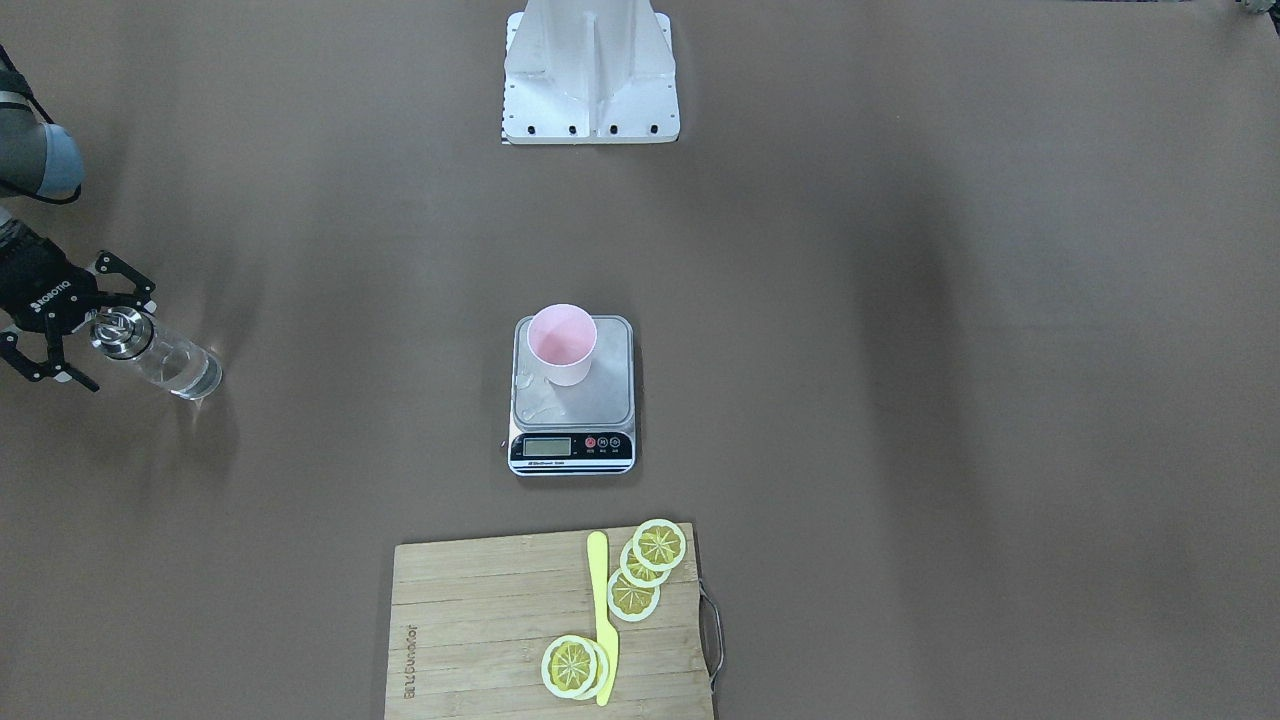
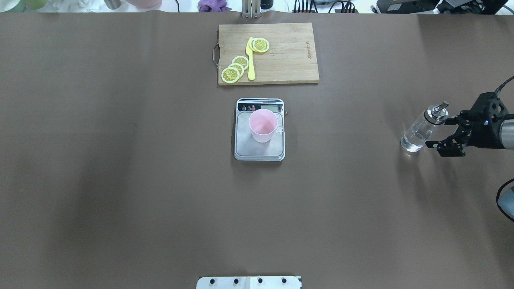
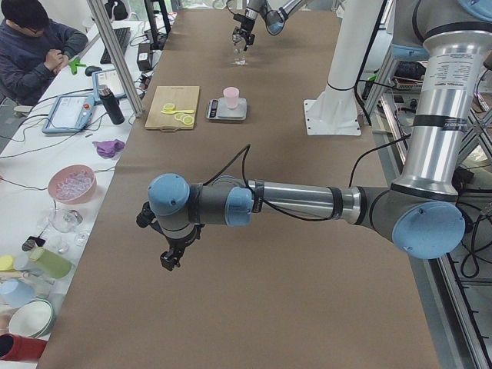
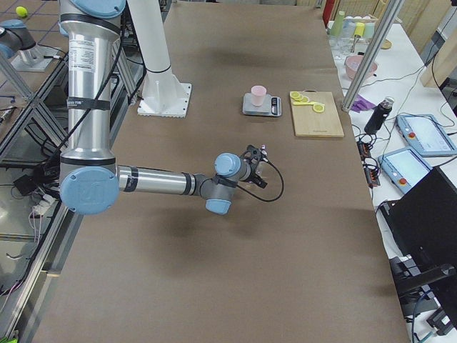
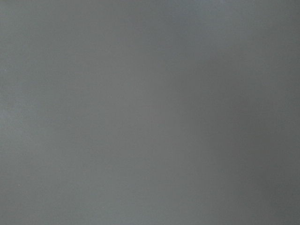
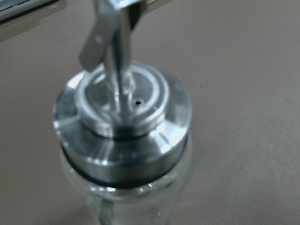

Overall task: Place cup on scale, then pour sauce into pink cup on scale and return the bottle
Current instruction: 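Reach the right gripper to the glass sauce bottle and grasp its neck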

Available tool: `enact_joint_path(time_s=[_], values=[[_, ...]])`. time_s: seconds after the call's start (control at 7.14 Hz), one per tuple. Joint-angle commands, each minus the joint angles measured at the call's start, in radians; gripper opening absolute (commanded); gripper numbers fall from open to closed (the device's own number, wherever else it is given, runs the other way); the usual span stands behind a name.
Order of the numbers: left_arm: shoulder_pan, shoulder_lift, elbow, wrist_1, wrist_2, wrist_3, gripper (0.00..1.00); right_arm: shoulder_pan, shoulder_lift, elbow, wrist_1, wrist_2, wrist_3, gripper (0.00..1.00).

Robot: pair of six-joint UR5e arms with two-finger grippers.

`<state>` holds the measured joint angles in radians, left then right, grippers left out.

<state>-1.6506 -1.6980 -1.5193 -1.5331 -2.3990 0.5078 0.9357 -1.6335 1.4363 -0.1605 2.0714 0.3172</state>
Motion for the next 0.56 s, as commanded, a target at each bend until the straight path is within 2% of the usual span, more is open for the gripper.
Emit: enact_joint_path(time_s=[0.0,0.42], values=[[0.000,0.003,-0.001,-0.001,0.000,0.000,0.99,-0.023,0.001,0.007,0.004,-0.011,0.010,1.00],[0.000,0.015,-0.005,-0.005,0.000,0.000,0.99,-0.050,0.000,-0.001,0.097,-0.014,0.075,1.00]])
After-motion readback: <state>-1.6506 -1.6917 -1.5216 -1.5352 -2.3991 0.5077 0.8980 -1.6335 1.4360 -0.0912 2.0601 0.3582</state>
